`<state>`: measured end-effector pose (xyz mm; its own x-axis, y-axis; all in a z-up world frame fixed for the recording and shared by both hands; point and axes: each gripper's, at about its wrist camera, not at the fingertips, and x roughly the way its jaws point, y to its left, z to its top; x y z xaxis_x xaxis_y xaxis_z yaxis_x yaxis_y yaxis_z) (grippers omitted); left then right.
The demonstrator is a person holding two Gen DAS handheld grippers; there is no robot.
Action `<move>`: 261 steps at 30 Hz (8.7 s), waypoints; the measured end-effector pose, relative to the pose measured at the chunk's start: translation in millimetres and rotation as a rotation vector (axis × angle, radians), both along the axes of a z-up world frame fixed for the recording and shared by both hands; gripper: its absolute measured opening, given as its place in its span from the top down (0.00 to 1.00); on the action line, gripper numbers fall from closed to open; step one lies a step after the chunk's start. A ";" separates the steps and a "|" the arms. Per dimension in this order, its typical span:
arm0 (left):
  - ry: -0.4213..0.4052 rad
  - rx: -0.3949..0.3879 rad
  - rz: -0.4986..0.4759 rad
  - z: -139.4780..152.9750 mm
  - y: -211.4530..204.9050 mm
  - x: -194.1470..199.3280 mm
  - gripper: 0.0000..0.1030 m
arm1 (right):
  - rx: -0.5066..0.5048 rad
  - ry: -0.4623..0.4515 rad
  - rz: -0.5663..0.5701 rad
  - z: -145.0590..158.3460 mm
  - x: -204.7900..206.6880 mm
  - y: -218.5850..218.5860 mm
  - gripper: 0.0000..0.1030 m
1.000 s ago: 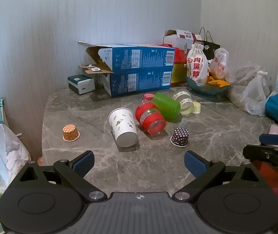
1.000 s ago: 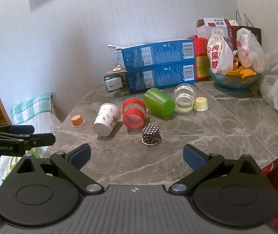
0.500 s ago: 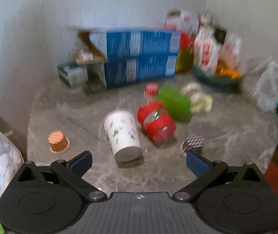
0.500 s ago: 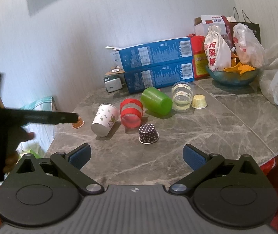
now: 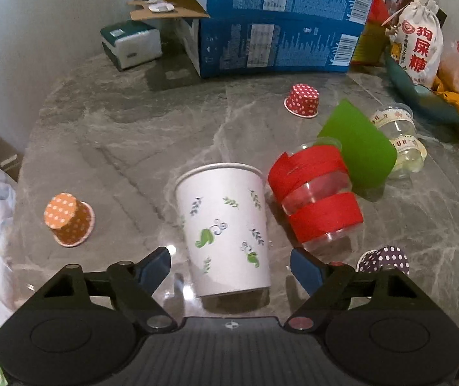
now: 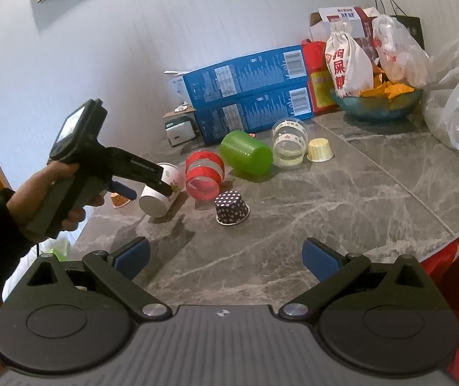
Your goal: Flip cup upright
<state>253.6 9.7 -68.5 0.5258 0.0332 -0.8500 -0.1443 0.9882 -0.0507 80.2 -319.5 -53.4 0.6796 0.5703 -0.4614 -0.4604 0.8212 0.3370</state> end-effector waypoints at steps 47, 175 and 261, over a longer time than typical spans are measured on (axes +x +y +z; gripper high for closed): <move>-0.005 -0.154 -0.085 -11.6 -46.8 -186.1 0.41 | 0.008 0.218 -0.002 -15.7 -7.0 45.0 0.01; -0.579 -0.038 -0.161 37.0 -4.3 -288.9 0.00 | -0.144 -0.341 -0.107 11.7 -85.8 71.4 0.01; -0.400 0.005 -0.141 51.2 -42.4 -268.8 0.00 | -0.098 -0.109 -0.033 24.4 -60.4 44.4 0.01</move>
